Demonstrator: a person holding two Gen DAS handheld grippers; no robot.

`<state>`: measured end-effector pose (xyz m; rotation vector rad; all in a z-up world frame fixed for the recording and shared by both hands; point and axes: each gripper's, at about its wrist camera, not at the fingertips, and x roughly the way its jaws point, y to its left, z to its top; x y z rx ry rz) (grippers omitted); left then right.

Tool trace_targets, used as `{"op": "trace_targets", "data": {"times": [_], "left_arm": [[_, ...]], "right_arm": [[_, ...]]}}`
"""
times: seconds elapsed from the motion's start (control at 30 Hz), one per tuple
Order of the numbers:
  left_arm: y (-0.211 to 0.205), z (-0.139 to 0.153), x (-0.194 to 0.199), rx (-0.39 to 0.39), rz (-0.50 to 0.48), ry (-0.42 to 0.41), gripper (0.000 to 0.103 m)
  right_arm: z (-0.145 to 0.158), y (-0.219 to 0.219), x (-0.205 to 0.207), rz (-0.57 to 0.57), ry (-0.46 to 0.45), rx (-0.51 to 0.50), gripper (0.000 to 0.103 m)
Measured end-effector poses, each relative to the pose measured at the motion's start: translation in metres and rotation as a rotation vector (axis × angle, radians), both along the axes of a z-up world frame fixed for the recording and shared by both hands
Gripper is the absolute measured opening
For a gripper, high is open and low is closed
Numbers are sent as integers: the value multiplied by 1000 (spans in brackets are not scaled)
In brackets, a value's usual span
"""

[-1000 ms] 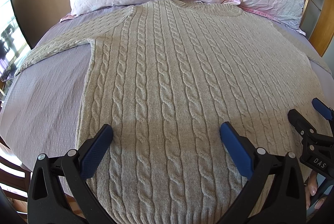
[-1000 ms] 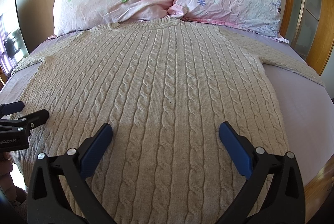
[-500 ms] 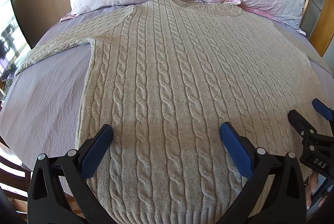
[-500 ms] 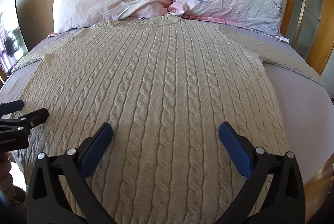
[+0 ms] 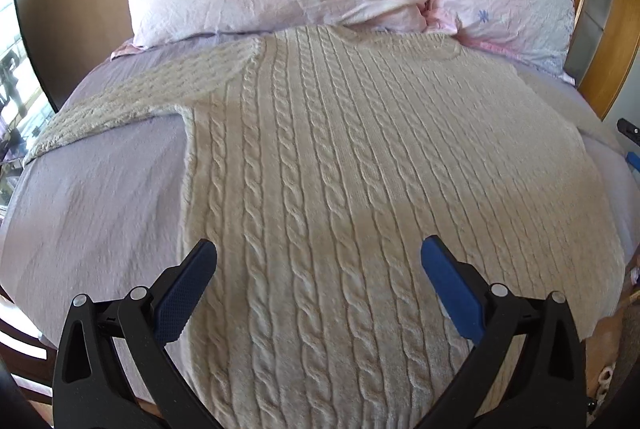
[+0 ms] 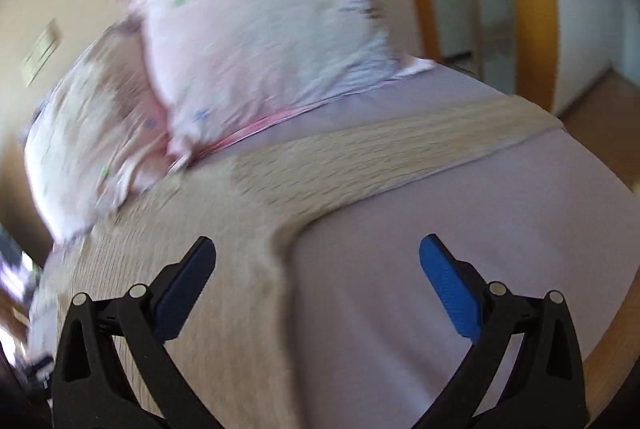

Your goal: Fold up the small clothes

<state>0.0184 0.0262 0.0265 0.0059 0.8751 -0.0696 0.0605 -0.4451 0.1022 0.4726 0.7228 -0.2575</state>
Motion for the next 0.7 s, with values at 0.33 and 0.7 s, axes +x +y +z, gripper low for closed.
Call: {"op": "trace_targets", "data": {"times": [0.33,0.7], "left_arm": [[112,27,27,-304,197,-274,102],[207,28,41,-181,446,-300,102]], "right_arm": [[-55,-223,29,-545,78,258,62],[-13,-159,54,-375,-72,35,7]]}}
